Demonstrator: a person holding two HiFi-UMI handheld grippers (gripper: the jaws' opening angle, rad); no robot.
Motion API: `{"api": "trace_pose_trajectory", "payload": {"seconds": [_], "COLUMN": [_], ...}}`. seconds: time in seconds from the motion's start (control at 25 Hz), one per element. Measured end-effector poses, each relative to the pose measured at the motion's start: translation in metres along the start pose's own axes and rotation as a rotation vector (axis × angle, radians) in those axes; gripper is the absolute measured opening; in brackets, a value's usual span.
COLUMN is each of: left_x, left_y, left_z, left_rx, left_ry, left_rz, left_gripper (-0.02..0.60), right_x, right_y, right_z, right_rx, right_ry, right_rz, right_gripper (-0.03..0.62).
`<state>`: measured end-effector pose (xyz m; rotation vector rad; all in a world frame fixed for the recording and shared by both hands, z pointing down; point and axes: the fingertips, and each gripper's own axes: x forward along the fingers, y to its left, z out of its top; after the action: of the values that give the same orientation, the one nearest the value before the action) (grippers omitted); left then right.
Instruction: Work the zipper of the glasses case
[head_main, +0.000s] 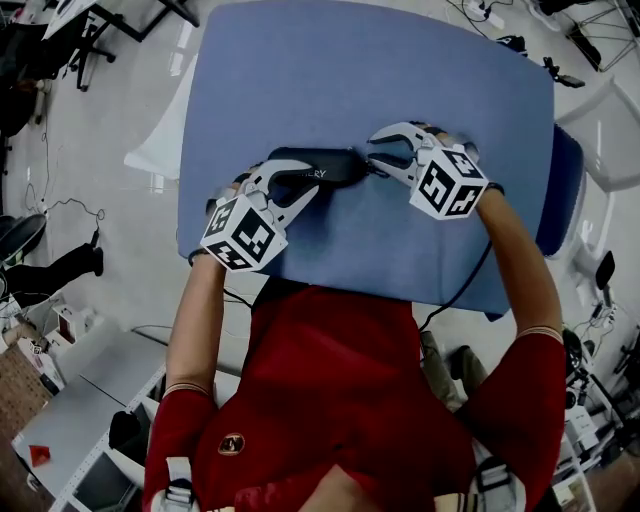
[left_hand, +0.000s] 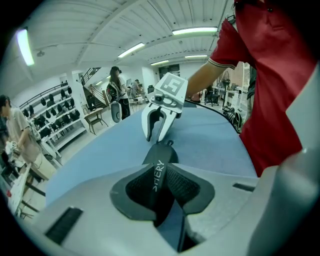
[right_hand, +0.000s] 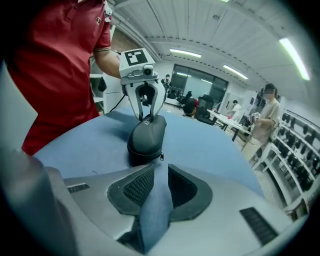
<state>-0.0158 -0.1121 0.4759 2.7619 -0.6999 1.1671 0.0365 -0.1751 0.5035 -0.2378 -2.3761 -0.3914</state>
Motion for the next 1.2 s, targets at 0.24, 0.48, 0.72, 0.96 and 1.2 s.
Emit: {"api": "trace_pose_trajectory", "payload": {"seconds": [0.24,0.48,0.72,0.96,1.2], "left_x": [0.001,0.000,-0.002,-0.004,-0.002], "left_y": [0.001,0.004,0.006,0.006,0.007], "left_z": [0.001,0.002,-0.002,-0.003,-0.003], "left_rx": [0.003,0.008,-0.005,-0.007,-0.021], "left_ry": [0.016,0.025,0.015,0.010,0.007], "left_rz": [-0.016,-0.029,-0.035,-0.050,-0.047], "left_gripper": [0.063,0.063,0.063,0.063,0.063], "right_x": [0.014,0.028,0.038,0.042,0.042], "right_y": [-0.005,0.000,0.002,0.004,0.000], "right_z": [0.003,0.004,0.007,0.008,0.006], "right_rx": [-0.189,-0.395,-0.501,-0.633,-0.651], "right_ry": [0.003,0.035,0.037,0.050,0.059], "right_rz": [0.167,0.268,0.336,0.369,0.372], "right_gripper": [0.081,0.081,0.073,0.044,0.002]}}
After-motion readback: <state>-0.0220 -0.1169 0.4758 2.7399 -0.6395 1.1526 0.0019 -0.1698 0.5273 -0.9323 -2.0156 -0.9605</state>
